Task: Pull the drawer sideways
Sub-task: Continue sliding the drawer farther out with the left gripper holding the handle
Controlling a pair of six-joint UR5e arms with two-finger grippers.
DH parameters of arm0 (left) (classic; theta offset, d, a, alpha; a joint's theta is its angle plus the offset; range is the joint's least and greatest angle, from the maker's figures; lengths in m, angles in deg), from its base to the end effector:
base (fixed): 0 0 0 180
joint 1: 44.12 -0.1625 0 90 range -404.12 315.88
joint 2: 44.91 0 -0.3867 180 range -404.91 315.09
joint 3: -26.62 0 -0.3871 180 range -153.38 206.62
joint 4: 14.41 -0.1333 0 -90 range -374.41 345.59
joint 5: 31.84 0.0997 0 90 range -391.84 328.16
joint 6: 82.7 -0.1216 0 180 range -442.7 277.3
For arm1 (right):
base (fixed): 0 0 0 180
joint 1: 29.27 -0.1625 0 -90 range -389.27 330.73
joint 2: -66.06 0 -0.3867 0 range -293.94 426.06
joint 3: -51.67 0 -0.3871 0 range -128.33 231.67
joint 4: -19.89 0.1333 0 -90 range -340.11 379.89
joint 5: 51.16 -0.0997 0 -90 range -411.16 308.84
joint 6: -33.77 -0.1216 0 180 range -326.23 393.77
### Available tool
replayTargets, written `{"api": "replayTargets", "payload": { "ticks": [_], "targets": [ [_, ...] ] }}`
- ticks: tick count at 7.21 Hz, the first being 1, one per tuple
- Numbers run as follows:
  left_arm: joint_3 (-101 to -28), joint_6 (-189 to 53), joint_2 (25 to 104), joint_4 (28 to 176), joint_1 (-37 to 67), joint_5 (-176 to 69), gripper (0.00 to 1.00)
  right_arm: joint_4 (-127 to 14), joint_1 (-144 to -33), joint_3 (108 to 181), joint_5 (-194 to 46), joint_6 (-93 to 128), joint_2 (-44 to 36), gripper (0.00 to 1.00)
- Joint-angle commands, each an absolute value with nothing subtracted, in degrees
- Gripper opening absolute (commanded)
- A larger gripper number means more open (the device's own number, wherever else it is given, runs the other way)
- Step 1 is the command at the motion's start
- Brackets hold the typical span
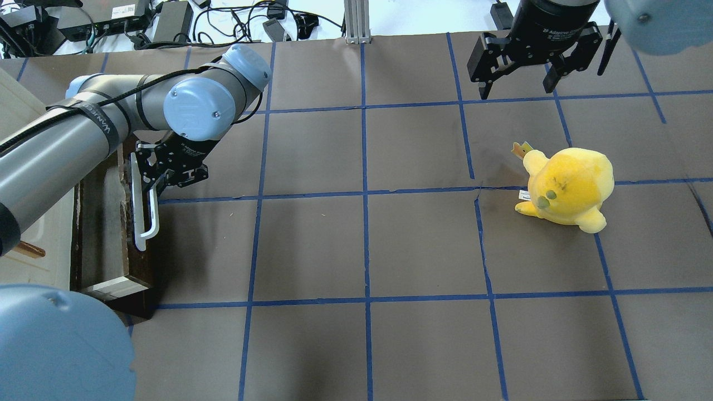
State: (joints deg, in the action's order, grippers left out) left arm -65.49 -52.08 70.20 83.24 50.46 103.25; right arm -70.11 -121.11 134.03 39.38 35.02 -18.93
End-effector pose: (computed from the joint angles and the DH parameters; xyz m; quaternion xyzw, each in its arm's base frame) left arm -0.0902 -0.5356 0.2082 -0.0866 0.8844 0.1532 0.4323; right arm 0.1490 -0.5211 0.4486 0.0268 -0.9994 0.0230 0.0046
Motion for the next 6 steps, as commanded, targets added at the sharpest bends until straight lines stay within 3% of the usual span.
{"api": "replayTargets", "payload": {
  "ticks": [1,6],
  "targets": [
    [-65.05,-52.03,70.40,83.33,50.54,103.25,0.00,-70.11,-121.11,134.03,39.37,35.00,-18.93,1.00],
    [-64.61,-51.94,70.58,83.50,51.07,103.25,0.00,-70.11,-121.11,134.03,39.37,35.00,-18.93,1.00]
  ]
}}
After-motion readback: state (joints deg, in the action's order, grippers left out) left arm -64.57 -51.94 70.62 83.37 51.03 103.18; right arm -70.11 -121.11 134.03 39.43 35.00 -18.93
